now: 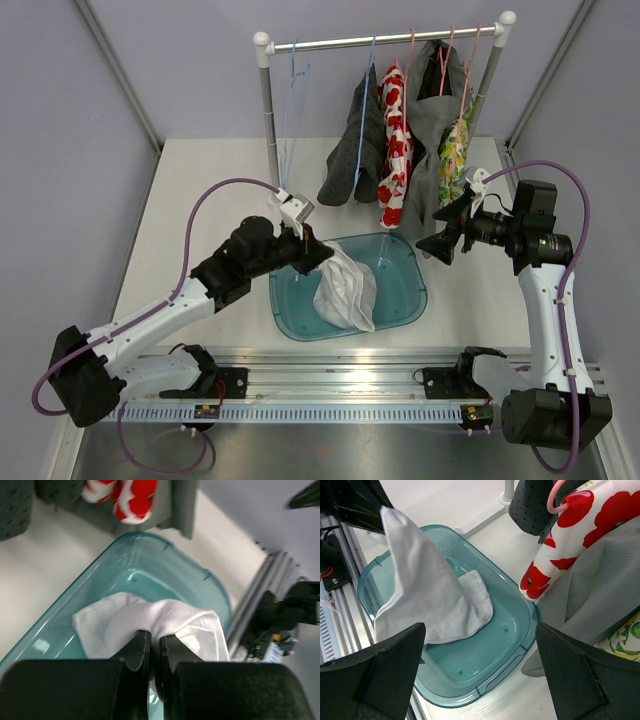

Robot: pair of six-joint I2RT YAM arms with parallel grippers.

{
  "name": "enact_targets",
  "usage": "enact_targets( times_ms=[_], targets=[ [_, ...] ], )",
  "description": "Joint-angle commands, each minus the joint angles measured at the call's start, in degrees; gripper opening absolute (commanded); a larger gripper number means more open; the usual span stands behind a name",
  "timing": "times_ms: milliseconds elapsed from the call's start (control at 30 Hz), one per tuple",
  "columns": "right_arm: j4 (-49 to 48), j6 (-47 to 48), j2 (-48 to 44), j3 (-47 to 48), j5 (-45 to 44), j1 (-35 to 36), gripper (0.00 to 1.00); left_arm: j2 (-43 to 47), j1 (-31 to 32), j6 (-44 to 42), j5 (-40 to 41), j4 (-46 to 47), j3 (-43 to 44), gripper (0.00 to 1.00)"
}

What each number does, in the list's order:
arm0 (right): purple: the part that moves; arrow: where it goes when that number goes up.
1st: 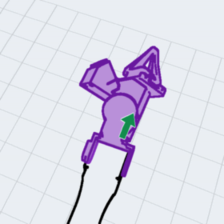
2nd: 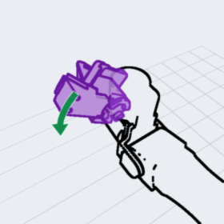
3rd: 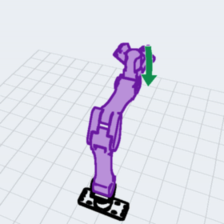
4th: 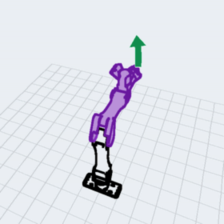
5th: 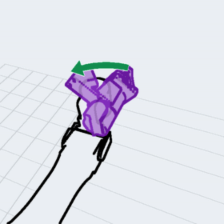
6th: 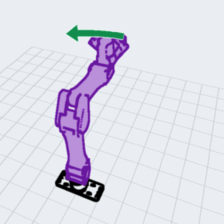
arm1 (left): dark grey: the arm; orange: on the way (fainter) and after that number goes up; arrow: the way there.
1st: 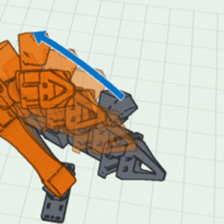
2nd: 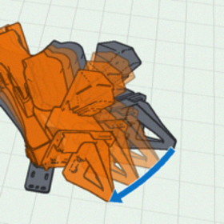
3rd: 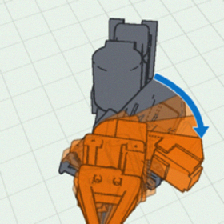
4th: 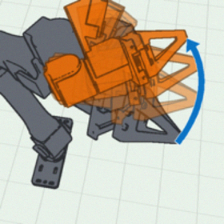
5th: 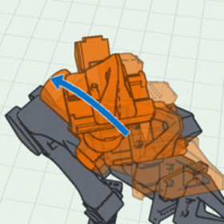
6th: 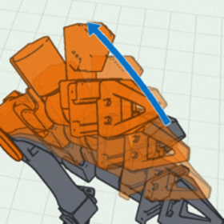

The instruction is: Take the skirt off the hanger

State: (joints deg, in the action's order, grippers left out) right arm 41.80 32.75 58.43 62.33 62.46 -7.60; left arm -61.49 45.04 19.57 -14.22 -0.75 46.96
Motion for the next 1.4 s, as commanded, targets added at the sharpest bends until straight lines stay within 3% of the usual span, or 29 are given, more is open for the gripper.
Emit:
enact_targets(
  times_ms=[0, 67, 100, 200, 233, 267, 400, 500, 633, 767, 867, 900, 933, 1000, 1133, 1300, 1367],
  targets=[
    [-0.94, 0.73, -1.04, 0.16, 0.03, -0.58, 1.00, -2.39, -0.04, -4.89, 6.75, 5.15, -2.65, 0.01],
    [-0.50, 1.35, -1.13, 0.43, -0.14, -0.58, 0.99, -3.54, -0.04, -4.90, 3.51, 5.24, -3.62, 0.08],
    [0.12, 1.44, -1.22, 1.21, -0.32, -0.49, 0.99, -4.24, -0.04, -4.72, 0.97, 5.06, -4.59, 0.22],
    [4.77, 2.84, -0.34, 5.68, 0.47, -0.49, 1.00, -4.16, -0.12, -4.98, -1.16, 4.18, -6.09, 0.49],
    [6.35, 3.54, 0.18, 7.09, 0.82, -0.49, 1.00, -2.59, -0.04, -5.07, -1.42, 3.66, -7.13, 0.81],
    [9.49, 4.07, 0.54, 8.67, 1.17, -0.49, 0.99, -1.53, -0.04, -5.16, -1.17, 3.39, -7.49, 0.97],
    [15.50, 3.38, 4.30, 18.41, 2.32, -0.40, 1.00, 6.81, -0.04, -7.08, 0.41, 0.93, -7.68, 0.99],
    [15.77, -2.42, 7.55, 24.22, 1.36, 2.13, 1.00, 13.40, -0.04, -8.49, 2.96, -4.33, -6.27, 0.99],
    [14.36, -12.25, 13.97, 32.93, -18.27, 19.14, 0.99, 21.75, -0.04, -9.47, 9.19, -10.21, -5.39, 0.99],
    [13.40, -18.24, 23.29, 44.26, -23.76, 26.81, 1.00, 29.58, -0.21, -11.04, 13.95, -15.06, -5.56, 0.99],
    [7.10, -25.00, 28.74, 51.65, -39.04, 32.97, 0.99, 34.24, -0.12, -11.93, 18.60, -19.19, -5.39, 0.99],
    [4.28, -30.15, 30.41, 51.84, -43.51, 34.13, 1.00, 35.99, -0.12, -11.84, 20.35, -20.76, -5.47, 0.99],
    [1.03, -32.38, 31.12, 51.58, -53.39, 35.36, 0.99, 36.79, -0.21, -11.66, 21.07, -21.39, -5.65, 0.99],
    [-5.66, -39.31, 33.49, 51.76, -60.49, 37.56, 1.00, 38.54, -0.12, -10.79, 22.30, -22.27, -6.17, 0.99],
    [-10.16, -44.00, 38.32, 54.21, -76.21, 38.62, 0.99, 40.83, -0.04, -9.38, 23.53, -23.68, -6.70, 0.99],
    [-13.05, -44.10, 42.02, 54.66, -82.06, 38.62, 0.95, 44.17, -0.04, -7.80, 24.59, -24.56, -7.76, 0.99],
    [-15.42, -43.48, 42.11, 53.78, -80.74, 38.71, 0.80, 45.58, -0.12, -7.53, 24.68, -24.30, -8.55, 0.99]
  ],
)
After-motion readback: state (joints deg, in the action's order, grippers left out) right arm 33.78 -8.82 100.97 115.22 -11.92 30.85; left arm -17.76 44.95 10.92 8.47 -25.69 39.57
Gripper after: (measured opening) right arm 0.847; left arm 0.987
